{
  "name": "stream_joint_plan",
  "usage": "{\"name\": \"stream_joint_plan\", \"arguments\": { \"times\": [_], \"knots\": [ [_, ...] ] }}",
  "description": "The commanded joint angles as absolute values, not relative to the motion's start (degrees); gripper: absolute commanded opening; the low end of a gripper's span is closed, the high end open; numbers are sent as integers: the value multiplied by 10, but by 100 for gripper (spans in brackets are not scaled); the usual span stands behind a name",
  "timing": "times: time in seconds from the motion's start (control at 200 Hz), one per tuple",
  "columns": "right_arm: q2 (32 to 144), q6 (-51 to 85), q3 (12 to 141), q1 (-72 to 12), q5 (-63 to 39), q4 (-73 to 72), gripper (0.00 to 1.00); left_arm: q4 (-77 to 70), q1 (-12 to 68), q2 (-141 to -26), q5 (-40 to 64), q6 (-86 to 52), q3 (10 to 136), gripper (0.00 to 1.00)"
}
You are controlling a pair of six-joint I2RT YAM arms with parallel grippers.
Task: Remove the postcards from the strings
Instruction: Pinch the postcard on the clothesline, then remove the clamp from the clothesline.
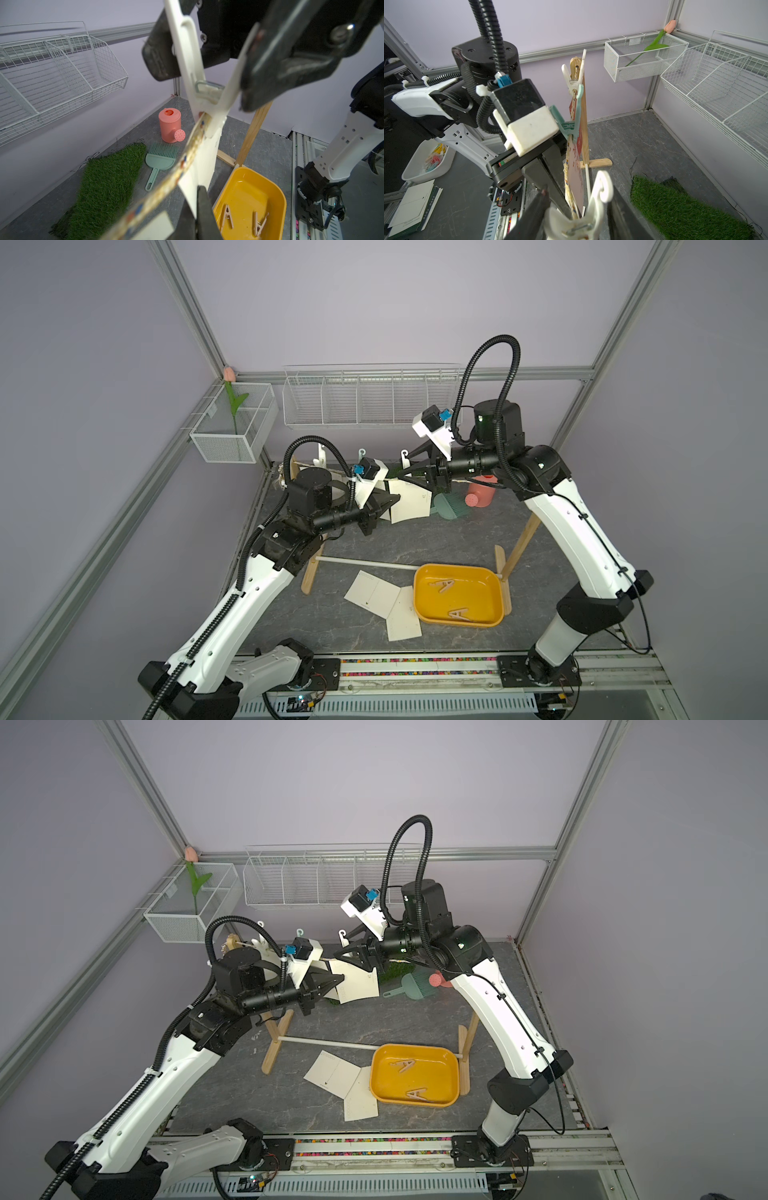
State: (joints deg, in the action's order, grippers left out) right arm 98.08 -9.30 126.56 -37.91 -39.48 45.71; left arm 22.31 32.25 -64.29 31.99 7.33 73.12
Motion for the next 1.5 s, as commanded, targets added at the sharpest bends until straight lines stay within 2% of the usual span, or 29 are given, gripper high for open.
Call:
{"name": "stream_joint_plan", "arguments": {
  "times": [0.0, 0.11, 0.34, 0.735, 0.97, 1.095, 1.21, 1.385, 1.495],
  "knots": [
    [981, -102, 1277, -384, -409, 455, 41, 215, 319, -643, 322, 58, 740, 0],
    [976, -100, 1275, -384, -406, 445, 34, 231, 319, -645, 333, 52, 745, 0],
    [968, -79, 1274, -383, -394, 417, 24, 229, 319, -619, 343, 40, 713, 0],
    [908, -83, 1256, -383, -287, 347, 25, 301, 319, -596, 396, 72, 697, 0],
    [776, -97, 1115, -380, -203, 218, 27, 344, 320, -573, 400, 92, 684, 0],
    [715, -97, 1056, -381, -237, 251, 30, 406, 323, -572, 385, 110, 701, 0],
    [644, -86, 931, -387, -240, 257, 30, 463, 335, -574, 367, 122, 719, 0],
    [565, -70, 792, -415, -159, 328, 29, 567, 344, -569, 333, 136, 773, 0],
    [535, -41, 714, -462, -77, 363, 28, 601, 348, -561, 309, 140, 788, 0]
  ]
}}
